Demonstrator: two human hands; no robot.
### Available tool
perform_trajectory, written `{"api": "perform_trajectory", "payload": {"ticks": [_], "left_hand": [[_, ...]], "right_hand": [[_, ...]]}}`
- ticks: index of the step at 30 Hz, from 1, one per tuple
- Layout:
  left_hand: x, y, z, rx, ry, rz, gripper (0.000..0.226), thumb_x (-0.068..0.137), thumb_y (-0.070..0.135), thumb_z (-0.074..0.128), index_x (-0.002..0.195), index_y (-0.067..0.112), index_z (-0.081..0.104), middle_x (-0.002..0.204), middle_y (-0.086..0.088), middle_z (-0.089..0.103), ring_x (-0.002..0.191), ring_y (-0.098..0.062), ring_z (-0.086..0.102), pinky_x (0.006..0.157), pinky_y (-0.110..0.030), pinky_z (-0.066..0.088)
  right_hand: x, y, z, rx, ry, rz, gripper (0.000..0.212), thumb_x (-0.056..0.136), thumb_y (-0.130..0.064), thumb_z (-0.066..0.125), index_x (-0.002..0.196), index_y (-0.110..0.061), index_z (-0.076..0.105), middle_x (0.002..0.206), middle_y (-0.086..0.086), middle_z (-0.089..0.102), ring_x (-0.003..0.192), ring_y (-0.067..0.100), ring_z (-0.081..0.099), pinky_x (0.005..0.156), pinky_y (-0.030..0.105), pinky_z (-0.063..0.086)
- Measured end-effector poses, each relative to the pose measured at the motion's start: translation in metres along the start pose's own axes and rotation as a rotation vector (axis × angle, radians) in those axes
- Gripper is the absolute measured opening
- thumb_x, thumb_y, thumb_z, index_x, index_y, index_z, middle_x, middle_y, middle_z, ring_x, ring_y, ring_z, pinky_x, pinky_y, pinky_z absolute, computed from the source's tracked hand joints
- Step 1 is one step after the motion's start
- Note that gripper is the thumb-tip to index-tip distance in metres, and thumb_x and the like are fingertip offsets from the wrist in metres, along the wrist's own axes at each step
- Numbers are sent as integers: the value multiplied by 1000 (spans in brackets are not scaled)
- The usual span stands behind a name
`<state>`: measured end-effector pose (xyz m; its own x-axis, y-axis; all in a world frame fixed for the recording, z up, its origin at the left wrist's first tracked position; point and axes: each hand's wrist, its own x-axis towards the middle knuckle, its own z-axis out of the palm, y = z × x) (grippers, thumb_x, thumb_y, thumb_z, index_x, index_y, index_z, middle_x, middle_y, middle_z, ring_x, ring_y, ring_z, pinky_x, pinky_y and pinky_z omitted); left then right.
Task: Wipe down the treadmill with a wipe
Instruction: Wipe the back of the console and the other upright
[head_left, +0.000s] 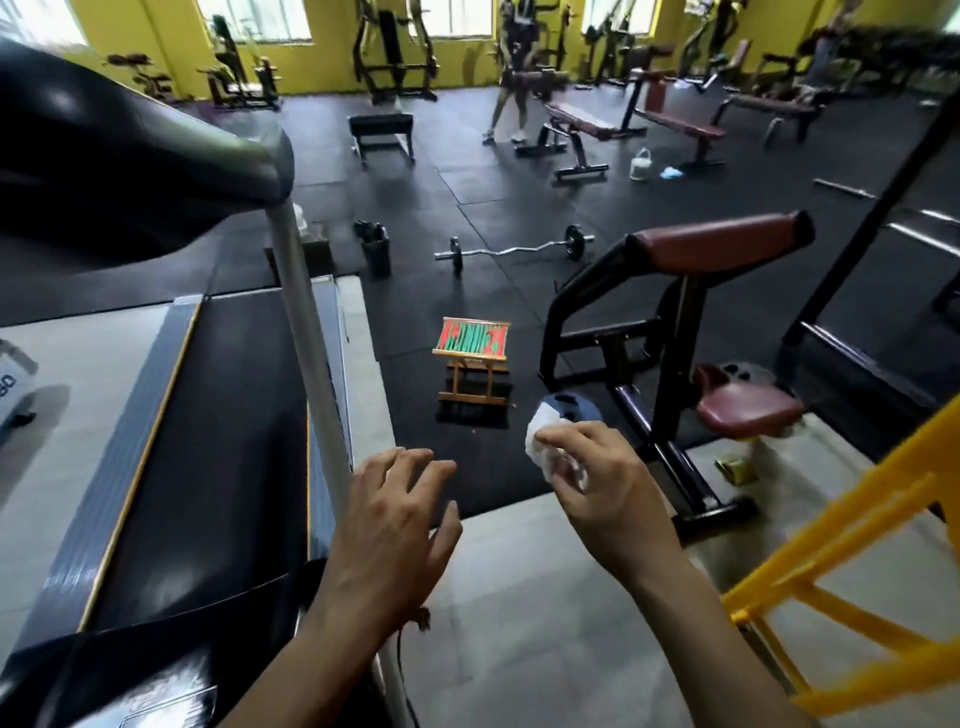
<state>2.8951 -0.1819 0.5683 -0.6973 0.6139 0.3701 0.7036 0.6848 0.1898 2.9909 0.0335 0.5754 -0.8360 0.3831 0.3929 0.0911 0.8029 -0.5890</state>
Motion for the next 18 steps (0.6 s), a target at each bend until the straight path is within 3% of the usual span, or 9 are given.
{"api": "perform_trajectory", "payload": {"ticks": [9, 12, 18], "left_hand": [[116, -14, 12, 51, 54, -138, 46, 92, 44, 42, 124, 24, 68, 123, 0, 66, 118, -25, 57, 101, -43, 46], [147, -35, 18, 84, 77, -210, 45, 91, 44, 43, 123, 24, 68, 121, 1, 65, 118, -24, 56, 101, -41, 43], [213, -74, 34, 160, 126, -376, 45, 91, 42, 44, 121, 22, 69, 122, -2, 65, 120, -28, 56, 100, -48, 46]], "right_hand": [[140, 33, 14, 126, -51, -109, 31, 89, -10, 70, 112, -31, 68, 109, -16, 59, 101, 13, 58, 83, 33, 54], [194, 43, 37, 165, -68, -167, 31, 87, -5, 73, 110, -26, 71, 109, -6, 65, 99, 19, 61, 81, 39, 57], [301, 58, 93, 259, -173, -305, 26, 90, -8, 71, 109, -26, 70, 109, -3, 67, 99, 18, 62, 82, 29, 52]]}}
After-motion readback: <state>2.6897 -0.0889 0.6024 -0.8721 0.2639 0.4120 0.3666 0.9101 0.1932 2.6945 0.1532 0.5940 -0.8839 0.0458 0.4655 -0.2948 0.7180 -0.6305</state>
